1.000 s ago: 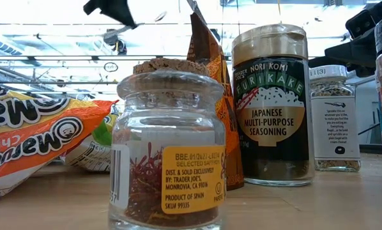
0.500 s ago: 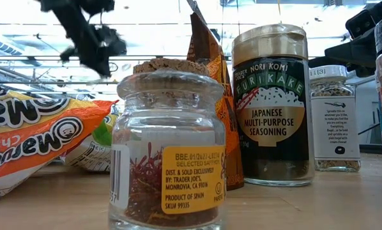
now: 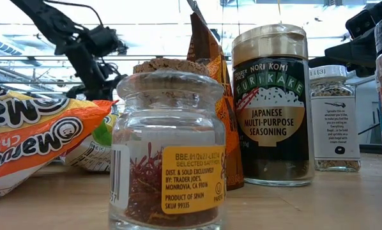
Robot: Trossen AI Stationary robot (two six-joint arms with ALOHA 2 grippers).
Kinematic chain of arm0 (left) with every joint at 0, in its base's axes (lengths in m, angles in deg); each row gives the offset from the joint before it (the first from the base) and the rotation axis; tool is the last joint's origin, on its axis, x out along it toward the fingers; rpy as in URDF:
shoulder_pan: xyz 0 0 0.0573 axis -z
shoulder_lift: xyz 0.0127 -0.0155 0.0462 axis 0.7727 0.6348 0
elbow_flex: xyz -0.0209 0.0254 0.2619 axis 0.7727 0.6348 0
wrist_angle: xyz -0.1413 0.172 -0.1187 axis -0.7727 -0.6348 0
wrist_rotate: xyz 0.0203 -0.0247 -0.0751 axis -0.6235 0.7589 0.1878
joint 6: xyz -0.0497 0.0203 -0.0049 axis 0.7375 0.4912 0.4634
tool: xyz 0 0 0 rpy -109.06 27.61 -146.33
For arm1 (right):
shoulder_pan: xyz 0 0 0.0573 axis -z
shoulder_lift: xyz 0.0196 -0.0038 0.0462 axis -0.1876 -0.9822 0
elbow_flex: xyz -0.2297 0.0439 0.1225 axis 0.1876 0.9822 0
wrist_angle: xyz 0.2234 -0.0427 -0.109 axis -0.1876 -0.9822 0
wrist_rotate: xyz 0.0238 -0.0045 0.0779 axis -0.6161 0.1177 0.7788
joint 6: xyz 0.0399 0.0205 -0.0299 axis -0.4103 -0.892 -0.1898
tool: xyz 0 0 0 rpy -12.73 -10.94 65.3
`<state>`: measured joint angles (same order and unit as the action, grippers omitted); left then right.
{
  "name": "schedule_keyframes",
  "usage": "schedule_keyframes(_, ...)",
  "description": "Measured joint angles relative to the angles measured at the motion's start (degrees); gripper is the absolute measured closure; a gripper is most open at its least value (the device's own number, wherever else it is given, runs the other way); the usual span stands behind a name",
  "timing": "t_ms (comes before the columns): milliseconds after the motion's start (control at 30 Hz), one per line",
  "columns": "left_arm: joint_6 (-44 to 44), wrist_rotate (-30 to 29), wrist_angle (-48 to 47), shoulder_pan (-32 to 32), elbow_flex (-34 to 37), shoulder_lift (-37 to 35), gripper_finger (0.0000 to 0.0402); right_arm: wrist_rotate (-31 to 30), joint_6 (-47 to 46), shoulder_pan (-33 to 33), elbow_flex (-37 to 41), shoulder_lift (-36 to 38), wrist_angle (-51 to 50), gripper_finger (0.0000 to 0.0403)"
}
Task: Pick & Place Food Item
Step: Put the blue patterned spoon into the top left transparent bin
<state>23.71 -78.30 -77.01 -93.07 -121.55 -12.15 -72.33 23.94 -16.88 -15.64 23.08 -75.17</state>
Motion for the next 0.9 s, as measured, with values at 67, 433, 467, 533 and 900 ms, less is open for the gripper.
schedule_keyframes(67,0.77,0.05,0.19,0.00,-0.02,1.78,0.0370,0.01,0.00,0.00,0.00,0.01,0.00,0.0184)
schedule_keyframes(433,4.56,3.44,-3.72,0.17,-0.02,5.10,0.0368,0.02,0.00,0.00,0.00,0.01,0.00,0.0185)
schedule_keyframes(467,4.80,3.49,-3.67,0.17,-0.02,5.12,0.0369,0.00,0.00,0.00,0.00,0.01,0.00,0.0184)
schedule_keyframes(533,6.00,3.69,-3.52,0.36,-0.02,5.10,0.0369,0.02,-0.02,0.00,0.00,0.01,0.00,0.0184)
schedule_keyframes(900,9.29,4.03,-4.33,0.83,-0.02,5.10,0.0368,0.02,0.00,0.00,0.00,0.01,0.00,0.0184)
